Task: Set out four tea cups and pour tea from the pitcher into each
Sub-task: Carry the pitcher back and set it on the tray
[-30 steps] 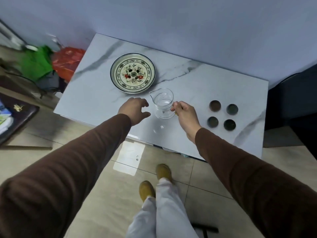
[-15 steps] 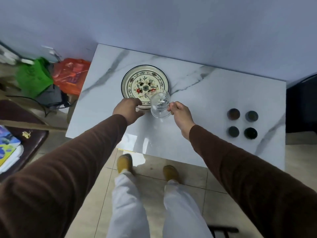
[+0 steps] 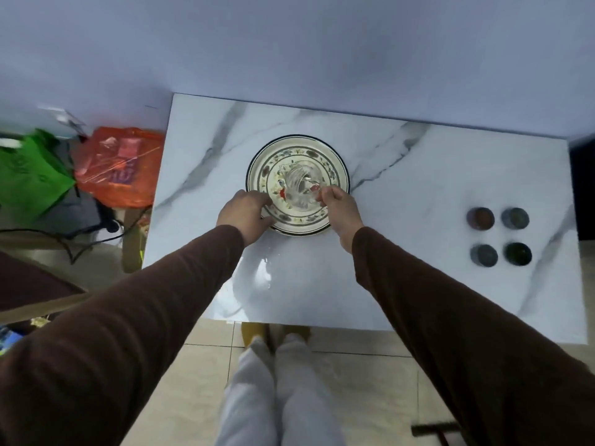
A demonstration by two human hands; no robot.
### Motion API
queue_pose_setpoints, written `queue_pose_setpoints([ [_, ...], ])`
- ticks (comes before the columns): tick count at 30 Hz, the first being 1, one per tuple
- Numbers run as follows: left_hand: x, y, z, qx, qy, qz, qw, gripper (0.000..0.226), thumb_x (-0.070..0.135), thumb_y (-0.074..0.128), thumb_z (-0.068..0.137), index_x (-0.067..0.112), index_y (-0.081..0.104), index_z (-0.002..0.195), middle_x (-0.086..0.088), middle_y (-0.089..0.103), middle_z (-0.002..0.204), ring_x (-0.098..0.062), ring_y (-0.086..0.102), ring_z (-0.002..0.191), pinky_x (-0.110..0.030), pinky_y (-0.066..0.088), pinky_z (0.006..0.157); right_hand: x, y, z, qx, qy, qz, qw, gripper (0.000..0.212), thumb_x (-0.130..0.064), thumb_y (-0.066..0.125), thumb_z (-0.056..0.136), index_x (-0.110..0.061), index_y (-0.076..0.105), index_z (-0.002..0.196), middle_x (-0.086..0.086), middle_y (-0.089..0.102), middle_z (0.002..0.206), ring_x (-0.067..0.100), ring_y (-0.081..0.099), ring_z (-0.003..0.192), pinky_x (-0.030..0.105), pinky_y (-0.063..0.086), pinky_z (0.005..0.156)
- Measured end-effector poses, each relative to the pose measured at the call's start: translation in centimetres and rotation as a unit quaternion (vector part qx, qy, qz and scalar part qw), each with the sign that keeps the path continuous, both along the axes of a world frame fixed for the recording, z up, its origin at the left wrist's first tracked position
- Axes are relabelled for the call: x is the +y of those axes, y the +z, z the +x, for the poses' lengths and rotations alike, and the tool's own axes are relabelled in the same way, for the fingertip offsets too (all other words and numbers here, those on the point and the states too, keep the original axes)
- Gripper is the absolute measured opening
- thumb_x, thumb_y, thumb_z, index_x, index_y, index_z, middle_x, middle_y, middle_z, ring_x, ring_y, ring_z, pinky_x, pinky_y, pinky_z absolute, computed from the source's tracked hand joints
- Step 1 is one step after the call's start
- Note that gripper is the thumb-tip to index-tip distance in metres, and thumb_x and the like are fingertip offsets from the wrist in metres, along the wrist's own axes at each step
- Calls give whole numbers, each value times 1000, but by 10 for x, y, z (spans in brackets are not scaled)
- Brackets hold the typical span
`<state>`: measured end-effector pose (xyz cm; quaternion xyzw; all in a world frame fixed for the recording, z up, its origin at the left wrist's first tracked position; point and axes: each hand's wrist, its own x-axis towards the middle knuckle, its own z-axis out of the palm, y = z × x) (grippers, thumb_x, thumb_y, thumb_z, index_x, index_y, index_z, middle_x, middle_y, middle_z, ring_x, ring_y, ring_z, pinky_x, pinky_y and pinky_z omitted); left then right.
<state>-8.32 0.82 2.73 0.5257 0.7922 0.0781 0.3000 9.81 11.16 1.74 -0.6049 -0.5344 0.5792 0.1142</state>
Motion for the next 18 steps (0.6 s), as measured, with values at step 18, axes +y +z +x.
queue_pose_setpoints([
  [18,36,-44,-7,-14,-22,-19,999,38,37,65,85,23,61,120,-2,65,116,-25,50,114,-37,47,89,44,-58,-9,25,50,-6,998,30,-26,39,104,-11,60,90,0,61,95,12,53,85,25,41,69],
])
